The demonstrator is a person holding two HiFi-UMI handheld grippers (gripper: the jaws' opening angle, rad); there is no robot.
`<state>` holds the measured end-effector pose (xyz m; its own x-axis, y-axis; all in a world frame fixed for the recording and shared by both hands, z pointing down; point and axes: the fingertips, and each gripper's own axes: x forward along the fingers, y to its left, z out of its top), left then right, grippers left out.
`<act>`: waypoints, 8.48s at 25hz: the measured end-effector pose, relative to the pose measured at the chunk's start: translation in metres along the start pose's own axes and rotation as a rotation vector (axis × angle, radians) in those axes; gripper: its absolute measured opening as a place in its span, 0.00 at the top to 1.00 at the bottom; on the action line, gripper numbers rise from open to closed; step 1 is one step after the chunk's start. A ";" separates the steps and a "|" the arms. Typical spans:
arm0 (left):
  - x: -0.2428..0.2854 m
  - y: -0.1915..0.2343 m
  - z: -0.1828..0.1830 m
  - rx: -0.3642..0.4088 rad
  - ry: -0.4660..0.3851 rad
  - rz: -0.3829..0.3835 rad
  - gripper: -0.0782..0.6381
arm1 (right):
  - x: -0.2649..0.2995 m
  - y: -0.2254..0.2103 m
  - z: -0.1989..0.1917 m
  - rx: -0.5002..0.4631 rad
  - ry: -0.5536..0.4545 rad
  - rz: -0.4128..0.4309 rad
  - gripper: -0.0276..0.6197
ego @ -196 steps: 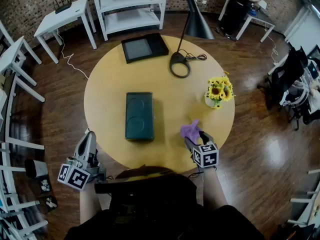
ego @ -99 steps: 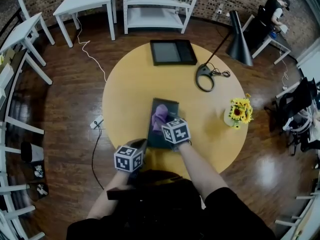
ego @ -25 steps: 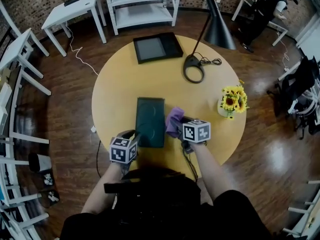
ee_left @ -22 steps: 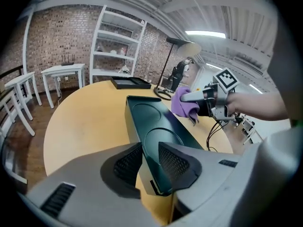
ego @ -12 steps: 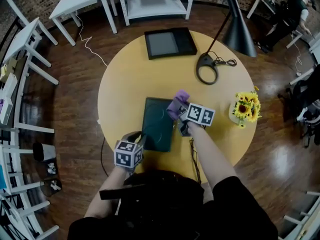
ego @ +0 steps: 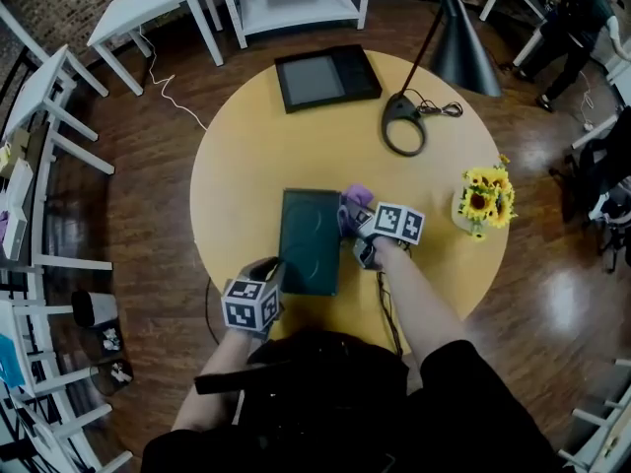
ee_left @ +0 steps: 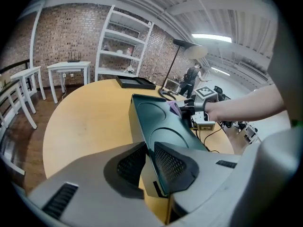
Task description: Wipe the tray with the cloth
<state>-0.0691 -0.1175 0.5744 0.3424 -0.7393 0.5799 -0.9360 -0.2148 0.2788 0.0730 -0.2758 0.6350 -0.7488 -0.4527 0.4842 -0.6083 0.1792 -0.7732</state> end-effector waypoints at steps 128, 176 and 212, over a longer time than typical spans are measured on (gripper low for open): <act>0.006 0.063 0.061 -0.019 -0.104 -0.450 0.63 | -0.156 -0.022 -0.128 0.555 -0.756 0.035 0.78; -0.004 -0.024 -0.031 -0.293 0.081 -0.592 0.63 | -0.090 -0.005 -0.084 0.530 -0.337 0.079 0.78; 0.156 -0.025 0.117 0.255 0.121 -0.634 0.55 | -0.148 0.032 -0.209 0.742 -0.667 0.057 0.78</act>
<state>-0.0023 -0.3019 0.5682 0.8222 -0.3482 0.4503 -0.5373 -0.7357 0.4123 0.1099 -0.0205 0.6242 -0.3319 -0.8991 0.2855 -0.0871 -0.2722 -0.9583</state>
